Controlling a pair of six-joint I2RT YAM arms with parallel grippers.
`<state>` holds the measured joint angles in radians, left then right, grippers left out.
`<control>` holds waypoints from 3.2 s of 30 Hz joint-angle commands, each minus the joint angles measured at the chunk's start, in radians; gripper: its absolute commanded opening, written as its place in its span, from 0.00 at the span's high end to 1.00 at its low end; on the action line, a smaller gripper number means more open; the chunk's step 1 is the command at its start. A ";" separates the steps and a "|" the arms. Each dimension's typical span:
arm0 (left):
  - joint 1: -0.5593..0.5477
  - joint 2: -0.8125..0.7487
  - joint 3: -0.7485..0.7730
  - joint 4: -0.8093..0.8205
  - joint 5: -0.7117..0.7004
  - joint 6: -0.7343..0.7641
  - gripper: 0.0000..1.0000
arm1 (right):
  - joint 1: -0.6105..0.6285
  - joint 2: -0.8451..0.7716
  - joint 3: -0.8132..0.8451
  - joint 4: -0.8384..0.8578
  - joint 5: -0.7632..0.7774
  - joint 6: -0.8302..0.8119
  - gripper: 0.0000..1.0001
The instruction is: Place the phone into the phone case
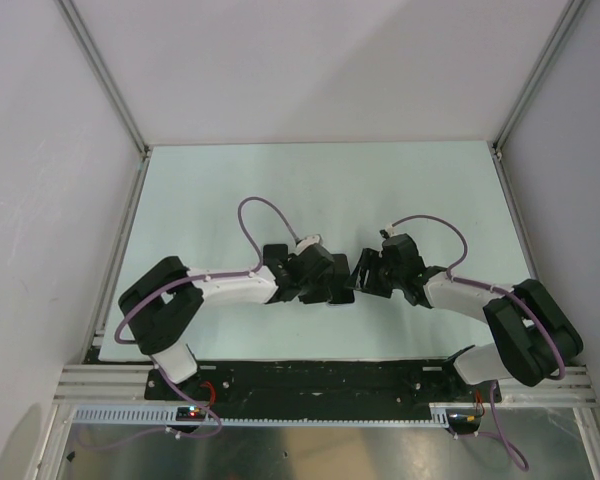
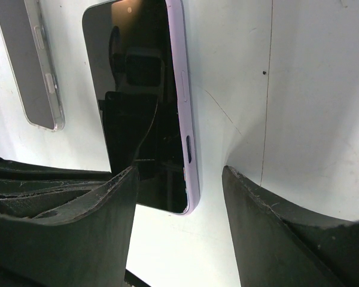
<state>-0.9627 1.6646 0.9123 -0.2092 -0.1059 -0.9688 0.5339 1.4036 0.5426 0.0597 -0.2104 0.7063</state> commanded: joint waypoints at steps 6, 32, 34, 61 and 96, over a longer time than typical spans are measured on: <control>-0.014 0.030 0.061 0.001 -0.007 0.014 0.86 | 0.006 0.024 -0.009 0.022 0.016 0.000 0.37; -0.070 0.234 0.063 -0.036 -0.003 -0.006 1.00 | 0.017 0.009 -0.030 0.027 0.032 0.011 0.37; -0.076 0.247 0.062 -0.036 -0.004 -0.008 1.00 | 0.018 0.002 -0.030 0.023 0.040 0.009 0.37; -0.153 0.342 -0.026 -0.044 -0.099 -0.052 1.00 | 0.093 -0.017 0.147 -0.231 0.310 -0.047 0.36; -0.167 0.161 0.038 -0.076 -0.175 0.059 0.90 | 0.069 0.034 0.258 -0.272 0.296 -0.096 0.35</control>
<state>-1.1603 1.7699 0.9894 -0.2386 -0.4870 -0.9337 0.6262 1.4315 0.7559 -0.2123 0.0921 0.6334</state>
